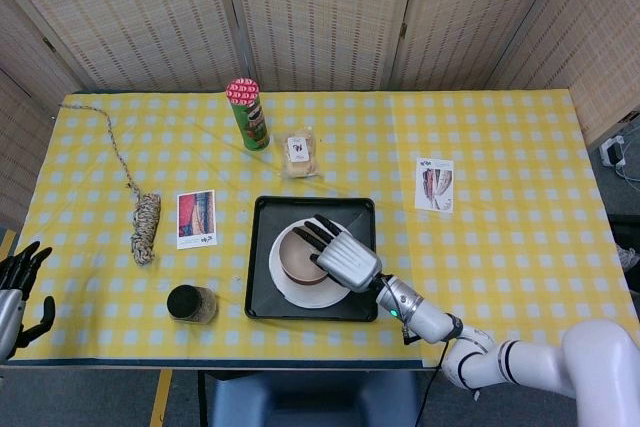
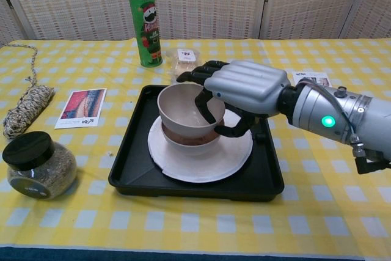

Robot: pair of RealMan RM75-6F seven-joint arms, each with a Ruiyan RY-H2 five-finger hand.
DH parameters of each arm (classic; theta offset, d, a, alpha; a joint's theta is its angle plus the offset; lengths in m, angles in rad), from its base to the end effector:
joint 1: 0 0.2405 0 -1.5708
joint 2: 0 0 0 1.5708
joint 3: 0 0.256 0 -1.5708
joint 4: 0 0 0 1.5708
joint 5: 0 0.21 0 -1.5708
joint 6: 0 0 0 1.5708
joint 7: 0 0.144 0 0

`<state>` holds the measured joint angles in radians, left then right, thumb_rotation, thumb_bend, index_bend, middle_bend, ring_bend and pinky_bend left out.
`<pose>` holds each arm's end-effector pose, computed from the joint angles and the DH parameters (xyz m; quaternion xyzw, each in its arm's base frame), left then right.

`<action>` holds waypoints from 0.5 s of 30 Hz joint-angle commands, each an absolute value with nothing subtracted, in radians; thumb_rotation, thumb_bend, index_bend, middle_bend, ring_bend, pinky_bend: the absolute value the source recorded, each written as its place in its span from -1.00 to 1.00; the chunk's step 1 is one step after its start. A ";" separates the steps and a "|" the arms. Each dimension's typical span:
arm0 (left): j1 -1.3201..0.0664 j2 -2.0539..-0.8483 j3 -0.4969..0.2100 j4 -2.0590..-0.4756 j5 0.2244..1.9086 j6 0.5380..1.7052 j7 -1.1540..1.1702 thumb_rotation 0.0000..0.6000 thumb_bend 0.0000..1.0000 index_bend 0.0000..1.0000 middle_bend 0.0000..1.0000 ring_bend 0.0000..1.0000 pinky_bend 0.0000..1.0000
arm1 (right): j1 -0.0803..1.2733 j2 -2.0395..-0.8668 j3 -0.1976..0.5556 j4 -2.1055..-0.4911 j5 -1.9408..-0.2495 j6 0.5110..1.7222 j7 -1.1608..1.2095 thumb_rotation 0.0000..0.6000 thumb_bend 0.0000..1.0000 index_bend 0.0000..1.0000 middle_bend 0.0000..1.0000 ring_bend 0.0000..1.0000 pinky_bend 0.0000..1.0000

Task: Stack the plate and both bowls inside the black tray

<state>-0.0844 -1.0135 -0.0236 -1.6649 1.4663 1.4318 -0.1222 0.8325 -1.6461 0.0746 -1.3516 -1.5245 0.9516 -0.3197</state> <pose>-0.3179 0.1746 0.1797 -0.5807 -0.4380 -0.3806 0.5711 -0.1021 -0.3174 -0.0590 0.8505 -0.1734 0.3851 0.3133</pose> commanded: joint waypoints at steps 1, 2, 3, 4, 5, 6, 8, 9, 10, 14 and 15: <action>-0.082 -1.011 -0.024 -1.664 1.470 1.436 -0.128 1.00 0.31 -1.00 -1.00 -1.00 -1.00 | 0.833 -1.651 0.076 -1.347 -1.518 0.947 -0.326 1.00 -0.14 0.39 -0.88 -1.00 -1.00; -0.082 -1.010 -0.023 -1.663 1.471 1.437 -0.131 1.00 0.31 -1.00 -1.00 -1.00 -1.00 | 0.832 -1.654 0.076 -1.345 -1.515 0.946 -0.330 1.00 -0.14 0.38 -0.89 -1.00 -1.00; -0.082 -1.008 -0.022 -1.662 1.472 1.436 -0.133 1.00 0.31 -1.00 -1.00 -1.00 -1.00 | 0.832 -1.656 0.077 -1.345 -1.513 0.946 -0.332 1.00 -0.14 0.38 -0.89 -1.00 -1.00; -0.082 -1.006 -0.021 -1.661 1.473 1.435 -0.134 1.00 0.31 -1.00 -1.00 -1.00 -1.00 | 0.831 -1.658 0.077 -1.345 -1.512 0.947 -0.334 1.00 -0.14 0.37 -0.89 -1.00 -1.00; -0.082 -1.004 -0.020 -1.660 1.473 1.432 -0.134 1.00 0.31 -1.00 -1.00 -1.00 -1.00 | 0.830 -1.660 0.077 -1.344 -1.511 0.948 -0.336 1.00 -0.14 0.37 -0.89 -1.00 -1.00; -0.082 -1.003 -0.020 -1.661 1.473 1.432 -0.135 1.00 0.31 -1.00 -1.00 -1.00 -1.00 | 0.830 -1.661 0.077 -1.345 -1.511 0.948 -0.336 1.00 -0.14 0.37 -0.89 -1.00 -1.00; -0.081 -1.000 -0.020 -1.664 1.472 1.432 -0.140 1.00 0.31 -1.00 -1.00 -1.00 -1.00 | 0.829 -1.662 0.077 -1.346 -1.509 0.948 -0.339 1.00 -0.15 0.36 -0.89 -1.00 -1.00; -0.081 -0.999 -0.020 -1.664 1.472 1.431 -0.143 1.00 0.31 -1.00 -1.00 -1.00 -1.00 | 0.829 -1.661 0.077 -1.347 -1.508 0.945 -0.341 1.00 -0.14 0.35 -0.89 -1.00 -1.00; -0.081 -0.999 -0.019 -1.664 1.475 1.432 -0.147 1.00 0.31 -1.00 -1.00 -1.00 -1.00 | 0.832 -1.657 0.075 -1.349 -1.507 0.938 -0.345 1.00 -0.14 0.35 -0.90 -1.00 -1.00; -0.081 -0.999 -0.017 -1.665 1.480 1.431 -0.142 1.00 0.31 -1.00 -1.00 -1.00 -1.00 | 0.836 -1.647 0.073 -1.359 -1.497 0.917 -0.355 1.00 -0.15 0.24 -0.92 -1.00 -1.00; -0.080 -0.998 -0.017 -1.667 1.477 1.431 -0.137 1.00 0.31 -1.00 -1.00 -1.00 -1.00 | 0.837 -1.643 0.071 -1.363 -1.496 0.913 -0.356 1.00 -0.15 0.22 -0.93 -1.00 -1.00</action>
<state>-0.0810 -0.9988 -0.0172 -1.6653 1.4786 1.4312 -0.1400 0.8358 -1.6453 0.0723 -1.3610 -1.4976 0.9154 -0.3544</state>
